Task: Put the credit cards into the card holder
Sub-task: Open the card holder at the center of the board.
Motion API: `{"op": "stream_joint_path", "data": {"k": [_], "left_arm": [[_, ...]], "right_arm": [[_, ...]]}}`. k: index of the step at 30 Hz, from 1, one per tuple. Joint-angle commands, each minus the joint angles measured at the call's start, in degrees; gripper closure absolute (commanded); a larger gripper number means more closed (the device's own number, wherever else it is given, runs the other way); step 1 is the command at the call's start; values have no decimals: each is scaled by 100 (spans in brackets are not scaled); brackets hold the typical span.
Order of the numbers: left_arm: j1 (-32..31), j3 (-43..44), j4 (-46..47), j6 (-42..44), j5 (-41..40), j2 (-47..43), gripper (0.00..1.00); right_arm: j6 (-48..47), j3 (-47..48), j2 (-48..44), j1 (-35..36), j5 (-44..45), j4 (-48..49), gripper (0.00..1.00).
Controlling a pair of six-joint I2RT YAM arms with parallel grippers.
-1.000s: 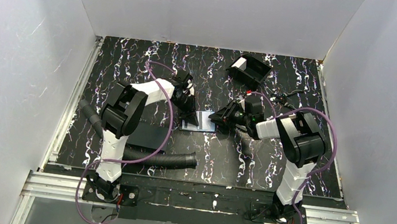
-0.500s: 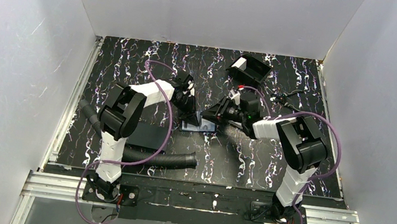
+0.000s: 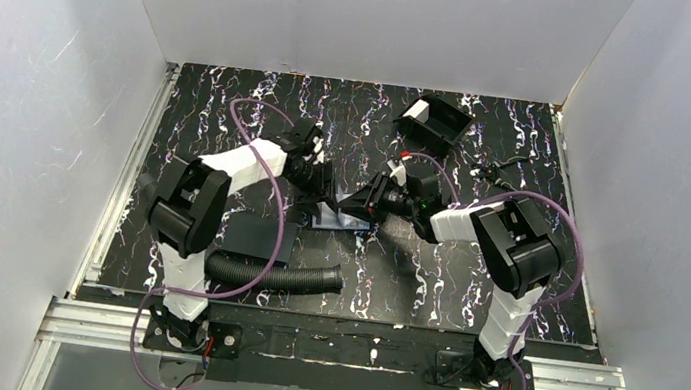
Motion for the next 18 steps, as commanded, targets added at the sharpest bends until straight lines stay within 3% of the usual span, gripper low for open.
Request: {"op": "stream_joint_path", "data": {"k": [1, 7, 10, 14, 16, 18], "left_arm": [[240, -227, -421, 181, -11, -649, 49], [460, -337, -959, 489, -718, -1310, 52], [564, -225, -1223, 651, -890, -1577, 49], [463, -219, -789, 381, -36, -1543, 47], [254, -205, -388, 158, 404, -1283, 50], [16, -63, -69, -57, 633, -960, 57]], "right_arm": [[-100, 250, 254, 84, -75, 90, 65], [-372, 708, 433, 272, -121, -264, 67], [-1125, 815, 92, -3, 53, -1170, 66], [-2983, 1735, 39, -166, 362, -3729, 59], [-3486, 1935, 46, -238, 510, -4451, 58], [-3559, 1790, -41, -393, 502, -4500, 58]]}}
